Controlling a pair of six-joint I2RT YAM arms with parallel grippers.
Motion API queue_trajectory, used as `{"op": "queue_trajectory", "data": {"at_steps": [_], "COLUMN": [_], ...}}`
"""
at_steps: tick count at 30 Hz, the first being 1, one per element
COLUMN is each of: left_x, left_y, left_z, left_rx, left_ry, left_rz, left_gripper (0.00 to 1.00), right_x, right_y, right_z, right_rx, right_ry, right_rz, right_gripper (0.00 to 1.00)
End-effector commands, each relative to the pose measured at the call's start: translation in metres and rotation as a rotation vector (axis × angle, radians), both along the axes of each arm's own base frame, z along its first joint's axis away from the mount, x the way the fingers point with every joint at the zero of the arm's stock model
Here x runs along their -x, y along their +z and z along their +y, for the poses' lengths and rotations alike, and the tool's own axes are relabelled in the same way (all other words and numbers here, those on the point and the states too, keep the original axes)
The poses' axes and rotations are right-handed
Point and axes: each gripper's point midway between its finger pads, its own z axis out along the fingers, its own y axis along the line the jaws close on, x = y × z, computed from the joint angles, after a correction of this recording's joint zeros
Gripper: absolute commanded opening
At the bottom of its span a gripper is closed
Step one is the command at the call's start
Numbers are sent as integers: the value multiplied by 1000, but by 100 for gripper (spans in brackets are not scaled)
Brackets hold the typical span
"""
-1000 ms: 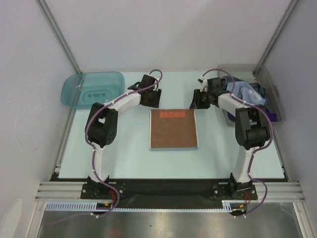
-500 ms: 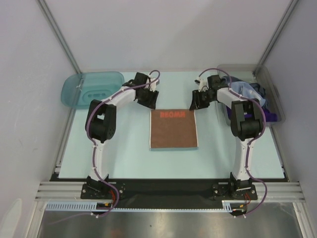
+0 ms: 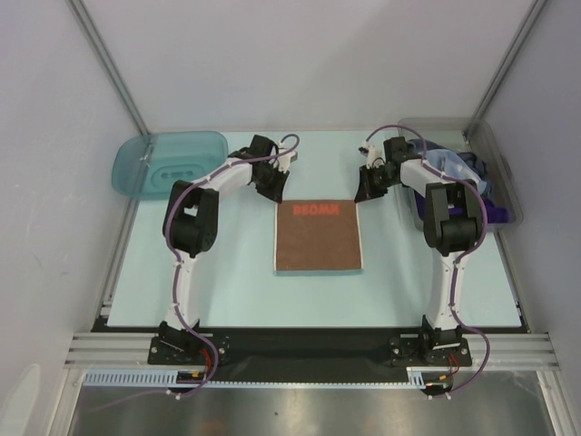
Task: Fold and stack the towels
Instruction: Fold the towel
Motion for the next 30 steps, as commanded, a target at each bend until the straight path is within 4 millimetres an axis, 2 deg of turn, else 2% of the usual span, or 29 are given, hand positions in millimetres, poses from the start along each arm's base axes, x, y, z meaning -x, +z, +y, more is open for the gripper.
{"op": "queue_trajectory", "data": {"at_steps": [1,2,3,4,7,8,10,11,12,13,14,15,16,17,18,19,20,22,23,25,26,27,28,29,30], "left_x": [-5,-7,-7,-7,-14,-17,-23,-22,-26,-22,-20,-20,-11,-8,-5,3,8,21,26,36,47,51,62,68,73], "left_y": [6,8,9,10,22,33,48,54,75,77,83,101,97,98,108,100,102,105,106,120,111,112,104,107,105], "left_z": [-6,-7,-8,-8,-8,-7,-5,-4,-5,-2,-1,-2,-3,-3,-3,-2,-4,-3,-4,-5,-7,-6,-7,-7,-6], "left_rx": [11,14,13,12,7,9,2,4,24,18,19,37,29,19,20,6,1,-2,-7,9,-1,-10,-25,-23,-33], "left_ry": [-64,-68,-74,-76,-64,-55,-26,-17,-2,11,17,24,17,23,25,25,25,29,29,38,32,34,22,22,25], "left_rz": [-18,-22,-24,-21,-56,-78,-119,-133,-185,-190,-203,-244,-233,-237,-256,-238,-242,-246,-253,-285,-266,-273,-256,-262,-263], "left_gripper": [18,13,2,0,0,0,0,0,0,0,1,0,0,0,0,0,0,0,0,0,0,0,0,0,0], "right_x": [-13,-14,-15,-15,-22,-23,-30,-27,-27,-30,-27,-20,-18,-15,-7,-1,3,18,24,39,47,51,62,71,76], "right_y": [8,9,11,11,22,25,46,49,55,75,79,76,90,91,84,94,98,91,104,99,111,113,104,112,109], "right_z": [2,2,3,4,2,0,-1,-2,-4,-3,-1,-3,-3,-3,-7,-4,-3,-6,-6,-9,-4,-4,-7,0,-6], "right_rx": [-15,-16,-17,-20,-14,-10,-3,-3,2,-6,-12,-4,-3,7,36,42,50,93,92,108,101,119,145,149,184], "right_ry": [28,28,33,37,28,21,4,-5,-14,-20,-25,-36,-43,-47,-60,-59,-63,-85,-95,-129,-125,-150,-156,-149,-171], "right_rz": [-53,-55,-61,-67,-106,-116,-181,-188,-206,-264,-272,-265,-306,-311,-299,-323,-331,-321,-349,-327,-354,-366,-349,-373,-374], "right_gripper": [4,3,0,0,0,0,0,0,0,0,0,0,0,0,0,0,0,0,0,0,0,0,0,0,0]}}
